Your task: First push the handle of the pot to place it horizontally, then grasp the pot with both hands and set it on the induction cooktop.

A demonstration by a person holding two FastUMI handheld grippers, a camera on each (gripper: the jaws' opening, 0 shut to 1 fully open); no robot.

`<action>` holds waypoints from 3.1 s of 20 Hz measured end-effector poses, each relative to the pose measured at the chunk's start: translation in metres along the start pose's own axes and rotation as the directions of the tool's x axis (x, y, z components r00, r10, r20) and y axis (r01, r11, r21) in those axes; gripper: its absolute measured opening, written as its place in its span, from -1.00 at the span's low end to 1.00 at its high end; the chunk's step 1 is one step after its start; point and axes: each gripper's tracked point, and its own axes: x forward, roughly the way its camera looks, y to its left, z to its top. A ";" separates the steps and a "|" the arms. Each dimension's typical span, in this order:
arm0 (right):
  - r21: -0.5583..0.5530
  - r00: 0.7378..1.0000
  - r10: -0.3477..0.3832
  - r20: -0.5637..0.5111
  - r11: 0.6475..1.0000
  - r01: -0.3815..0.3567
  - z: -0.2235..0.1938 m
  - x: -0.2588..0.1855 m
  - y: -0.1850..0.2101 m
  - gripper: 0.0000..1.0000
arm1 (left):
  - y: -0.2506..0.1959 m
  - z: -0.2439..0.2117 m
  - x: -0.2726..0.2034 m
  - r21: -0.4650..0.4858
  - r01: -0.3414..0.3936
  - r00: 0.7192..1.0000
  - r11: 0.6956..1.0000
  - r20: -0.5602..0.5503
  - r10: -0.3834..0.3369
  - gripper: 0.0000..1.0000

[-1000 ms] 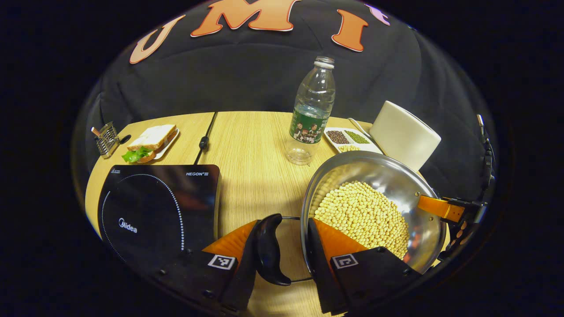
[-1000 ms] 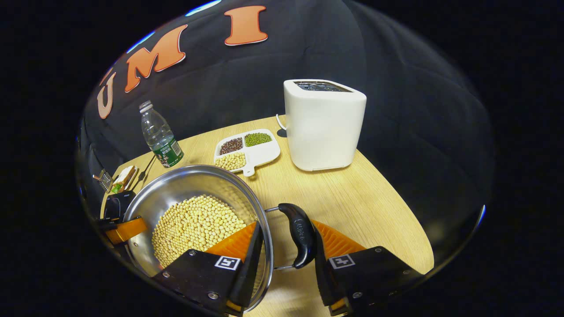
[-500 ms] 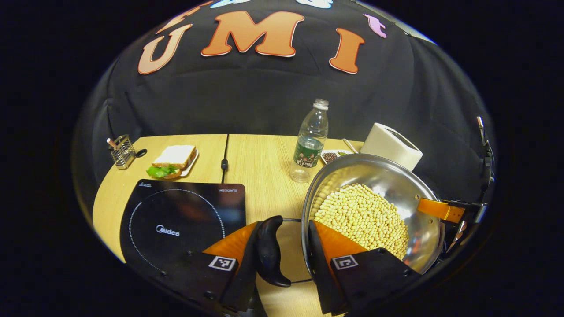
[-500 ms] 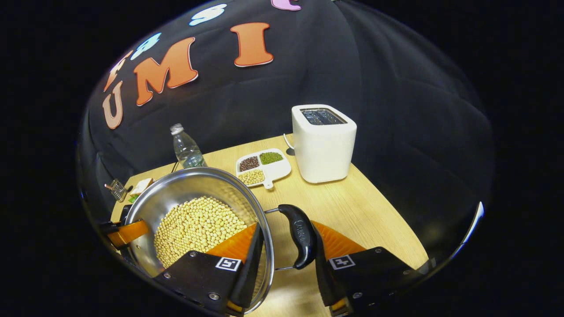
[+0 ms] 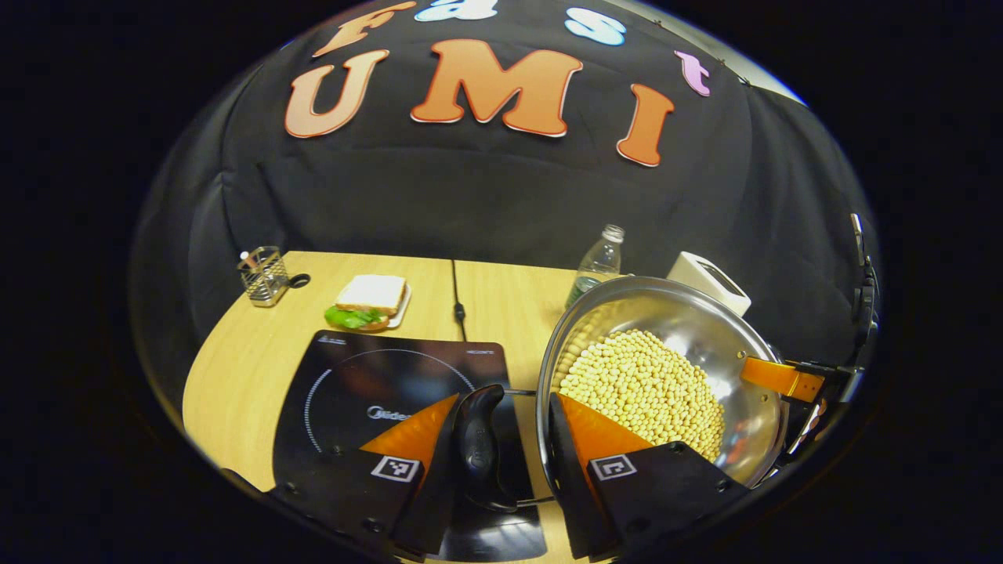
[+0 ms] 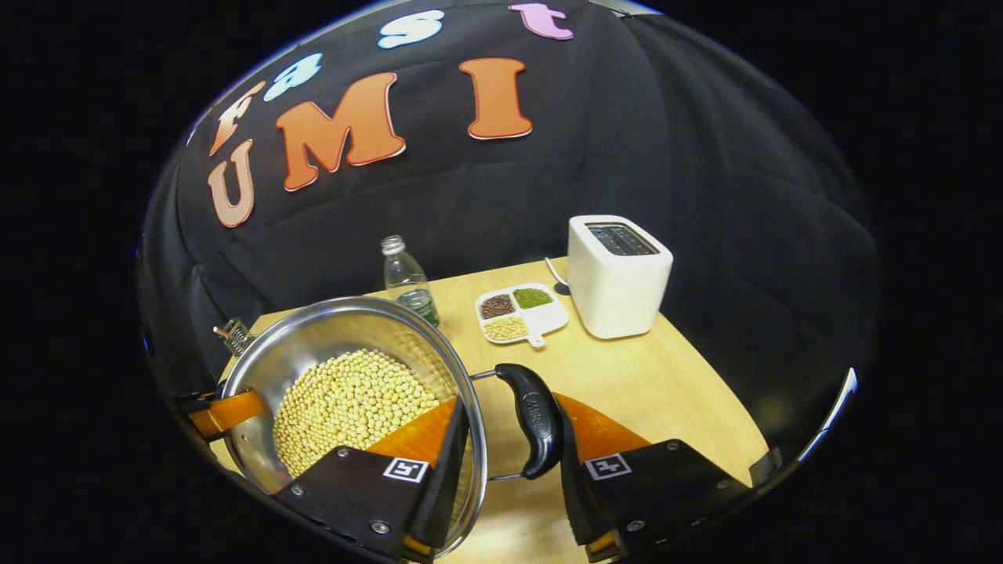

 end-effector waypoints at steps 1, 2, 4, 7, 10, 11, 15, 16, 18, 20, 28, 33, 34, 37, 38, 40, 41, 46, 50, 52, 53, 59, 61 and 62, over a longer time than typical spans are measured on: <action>-0.003 1.000 0.010 -0.003 1.000 -0.010 0.001 0.000 0.010 0.17 | 0.011 0.001 -0.004 -0.005 -0.011 1.000 1.000 0.004 0.011 0.30; -0.007 1.000 0.019 -0.005 1.000 -0.019 -0.001 0.000 0.023 0.17 | 0.022 0.002 -0.007 -0.014 -0.021 1.000 1.000 0.005 0.021 0.35; -0.025 0.999 0.033 -0.010 0.999 -0.033 -0.004 0.003 0.048 0.17 | 0.049 -0.001 -0.013 -0.033 -0.041 0.999 0.999 0.000 0.041 0.35; -0.040 0.998 0.059 -0.026 0.997 -0.060 -0.011 0.008 0.090 0.16 | 0.088 -0.003 -0.019 -0.060 -0.072 0.997 0.996 -0.003 0.072 0.35; -0.049 0.995 0.084 -0.058 0.995 -0.087 -0.023 0.019 0.124 0.16 | 0.126 -0.007 -0.023 -0.059 -0.114 0.993 0.992 -0.010 0.114 0.29; -0.051 0.993 0.091 -0.069 0.994 -0.095 -0.028 0.021 0.135 0.16 | 0.139 -0.008 -0.020 -0.058 -0.125 0.992 0.990 -0.013 0.124 0.29; -0.067 0.988 0.109 -0.105 0.991 -0.116 -0.043 0.035 0.171 0.16 | 0.177 -0.018 -0.013 -0.070 -0.152 0.988 0.986 -0.035 0.150 0.29; -0.070 0.987 0.111 -0.116 0.990 -0.120 -0.047 0.040 0.180 0.16 | 0.187 -0.023 -0.010 -0.073 -0.158 0.987 0.985 -0.044 0.155 0.24; -0.080 0.984 0.113 -0.136 0.989 -0.125 -0.057 0.046 0.196 0.17 | 0.202 -0.029 -0.006 -0.078 -0.167 0.985 0.983 -0.061 0.163 0.29; -0.085 0.982 0.116 -0.151 0.988 -0.130 -0.064 0.051 0.206 0.17 | 0.214 -0.032 0.000 -0.082 -0.174 0.983 0.981 -0.070 0.168 0.29; -0.110 0.980 0.129 -0.152 0.983 -0.147 -0.062 0.050 0.207 0.24 | 0.225 -0.027 0.005 -0.075 -0.216 0.976 0.974 -0.050 0.213 0.42; -0.132 0.991 0.131 -0.008 0.983 -0.131 -0.007 0.004 0.180 0.87 | 0.221 0.059 -0.053 -0.071 -0.282 0.934 0.957 0.209 0.290 0.96; -0.132 0.992 0.127 0.027 0.984 -0.122 0.005 -0.010 0.170 0.87 | 0.211 0.077 -0.070 -0.088 -0.268 0.923 0.960 0.262 0.281 0.96; -0.131 0.983 0.118 0.141 0.986 -0.099 0.043 -0.057 0.134 0.87 | 0.185 0.121 -0.139 -0.086 -0.230 0.880 0.969 0.406 0.245 0.96; -0.137 0.977 0.107 0.183 0.987 -0.083 0.056 -0.073 0.120 0.87 | 0.179 0.133 -0.162 -0.087 -0.217 0.868 0.972 0.439 0.233 0.95; -0.151 0.959 0.078 0.273 0.988 -0.037 0.084 -0.107 0.088 0.87 | 0.169 0.155 -0.202 -0.081 -0.195 0.844 0.977 0.494 0.209 0.95; -0.152 0.948 0.066 0.311 0.988 -0.019 0.097 -0.123 0.075 0.87 | 0.168 0.165 -0.217 -0.069 -0.190 0.833 0.979 0.516 0.198 0.95; -0.133 0.897 0.047 0.439 0.991 0.013 0.140 -0.205 0.022 0.87 | 0.174 0.196 -0.299 -0.071 -0.240 0.753 0.968 0.616 0.232 0.94; -0.131 0.864 0.009 0.503 0.989 0.066 0.159 -0.251 -0.012 0.96 | 0.187 0.198 -0.336 -0.099 -0.229 0.743 0.968 0.625 0.240 0.95; -0.119 0.854 0.016 0.520 0.991 0.054 0.161 -0.266 -0.018 0.87 | 0.208 0.203 -0.351 -0.119 -0.291 0.709 0.949 0.639 0.298 0.95; -0.117 0.853 0.019 0.522 0.992 0.049 0.158 -0.271 -0.019 0.86 | 0.212 0.203 -0.359 -0.127 -0.316 0.694 0.940 0.645 0.320 0.97; -0.097 0.842 -0.016 0.539 0.992 0.081 0.151 -0.267 -0.034 0.87 | 0.174 0.207 -0.372 -0.096 -0.255 0.691 0.962 0.678 0.251 0.99; -0.093 0.848 -0.009 0.529 0.993 0.069 0.147 -0.264 -0.025 0.96 | 0.158 0.205 -0.369 -0.079 -0.205 0.713 0.976 0.671 0.204 0.99; -0.097 0.853 0.007 0.522 0.994 0.052 0.145 -0.263 -0.018 0.87 | 0.152 0.205 -0.369 -0.069 -0.194 0.717 0.979 0.671 0.189 0.99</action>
